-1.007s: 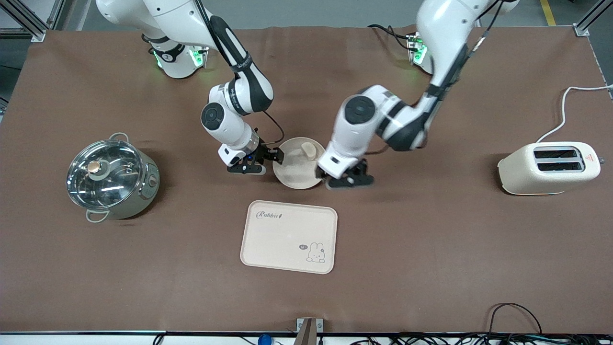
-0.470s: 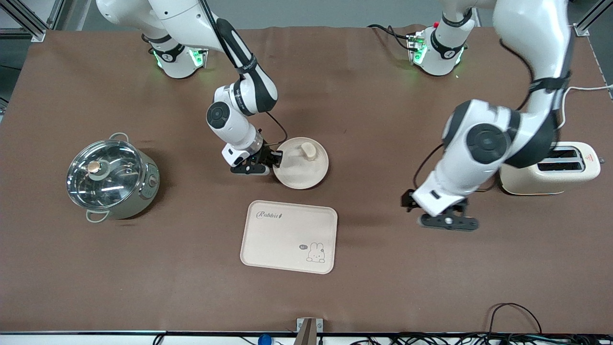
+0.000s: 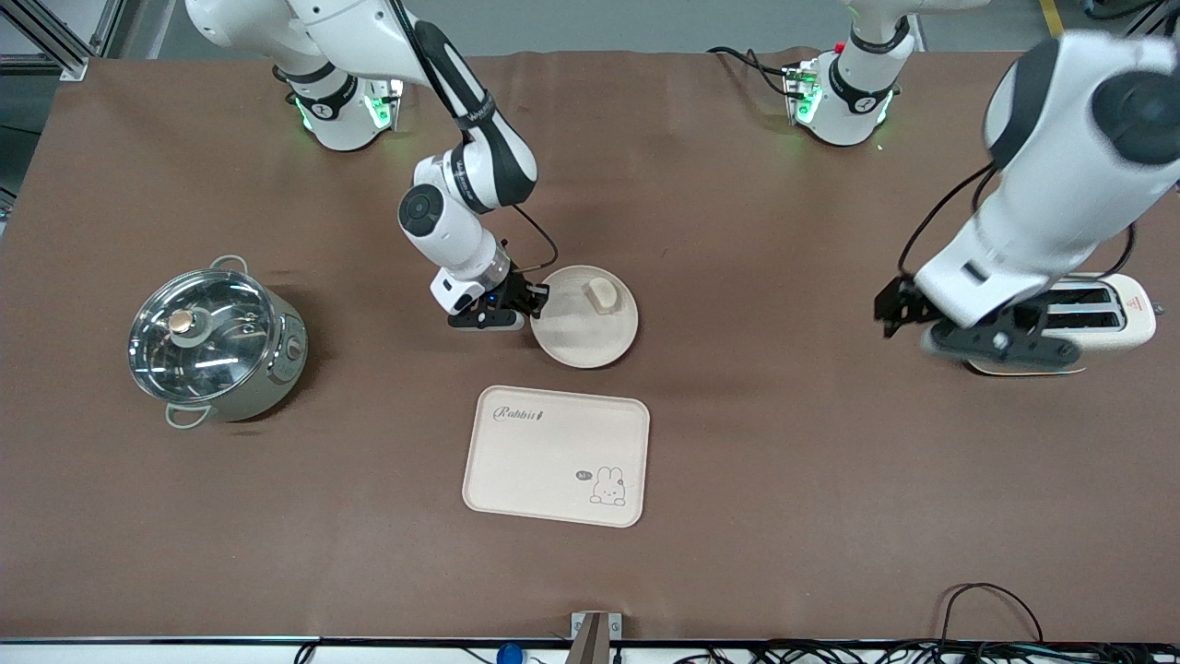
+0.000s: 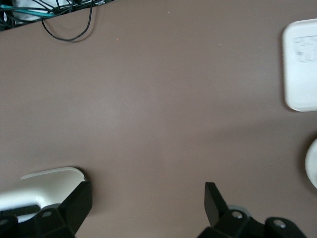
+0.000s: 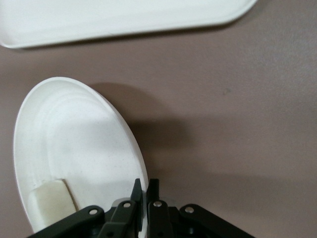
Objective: Place bun in plate and plate on tray
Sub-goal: 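Move the plate by its rim onto the tray with the right gripper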
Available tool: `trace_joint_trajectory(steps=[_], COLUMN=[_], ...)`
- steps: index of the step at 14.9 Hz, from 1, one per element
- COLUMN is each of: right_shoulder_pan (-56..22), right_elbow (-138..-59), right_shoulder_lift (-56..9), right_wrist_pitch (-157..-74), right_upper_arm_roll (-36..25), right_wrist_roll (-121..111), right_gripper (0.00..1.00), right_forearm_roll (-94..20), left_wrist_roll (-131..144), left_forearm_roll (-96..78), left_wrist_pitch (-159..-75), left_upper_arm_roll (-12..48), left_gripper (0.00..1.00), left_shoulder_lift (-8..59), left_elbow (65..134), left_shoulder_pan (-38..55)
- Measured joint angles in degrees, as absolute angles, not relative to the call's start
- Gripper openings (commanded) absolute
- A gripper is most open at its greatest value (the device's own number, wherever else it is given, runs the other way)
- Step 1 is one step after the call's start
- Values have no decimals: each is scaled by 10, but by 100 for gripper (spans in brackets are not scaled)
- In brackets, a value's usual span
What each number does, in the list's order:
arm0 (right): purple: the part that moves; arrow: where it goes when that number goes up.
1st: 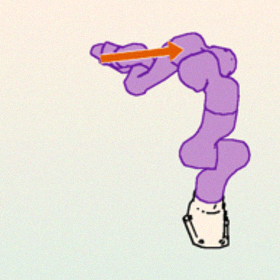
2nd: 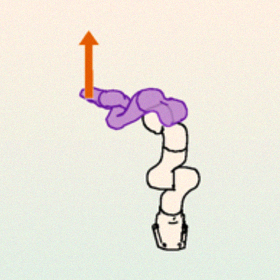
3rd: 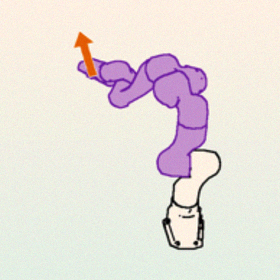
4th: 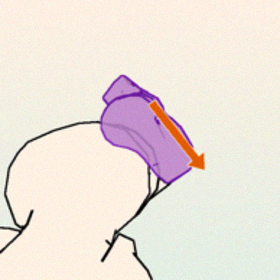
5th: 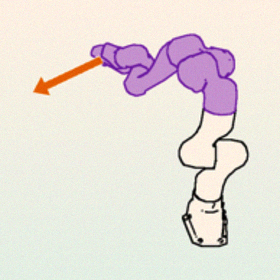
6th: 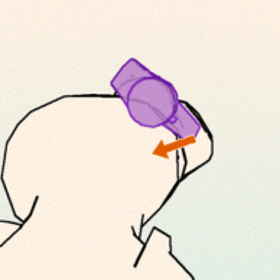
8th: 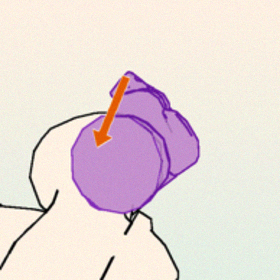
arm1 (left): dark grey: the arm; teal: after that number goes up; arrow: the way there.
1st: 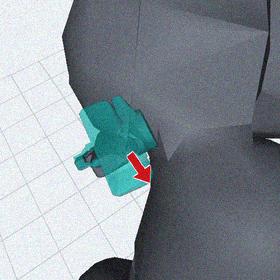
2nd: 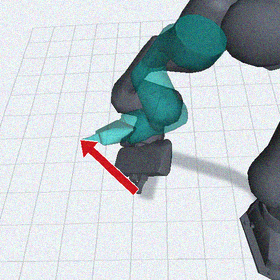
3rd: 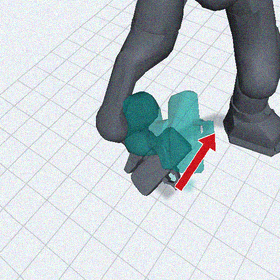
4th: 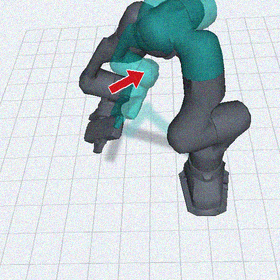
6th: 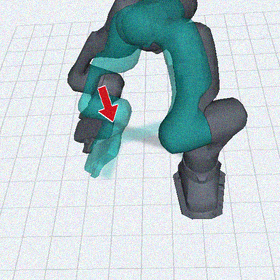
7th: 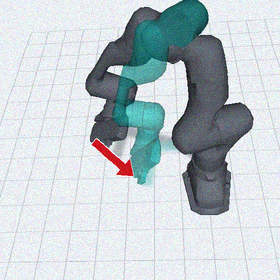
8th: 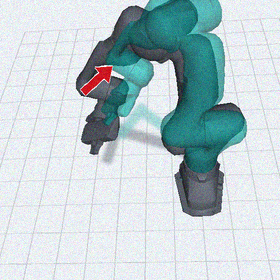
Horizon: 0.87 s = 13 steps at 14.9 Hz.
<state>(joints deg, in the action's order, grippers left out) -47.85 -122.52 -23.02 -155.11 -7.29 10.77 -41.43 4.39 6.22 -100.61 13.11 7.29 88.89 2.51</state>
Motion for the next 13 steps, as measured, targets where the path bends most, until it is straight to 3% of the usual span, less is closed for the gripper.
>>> trace_joint_trajectory(steps=[4, 6, 9, 13], right_shoulder_pan=[-445, -425, -388, -348], right_elbow=[-1234, -1218, -1129, -958], right_shoulder_lift=[-128, -127, -203, -366], right_wrist_pitch=[-1487, -1487, -1479, -1432], right_upper_arm_roll=[-82, -82, -82, -82], right_wrist_roll=[107, 107, 103, 96], right_gripper=[0, 0, 0, 0], right_forearm_roll=[-414, -414, -414, -414], left_wrist_roll=[37, 33, 33, 25], left_forearm_roll=[35, 27, 6, -7], left_wrist_pitch=[-938, -936, -944, -947], left_upper_arm_roll=[106, 94, 83, 64], left_gripper=[100, 100, 100, 100], left_shoulder_lift=[-15, -39, -58, -62], left_elbow=[900, 918, 951, 964], left_shoulder_pan=[25, 25, 27, 26])
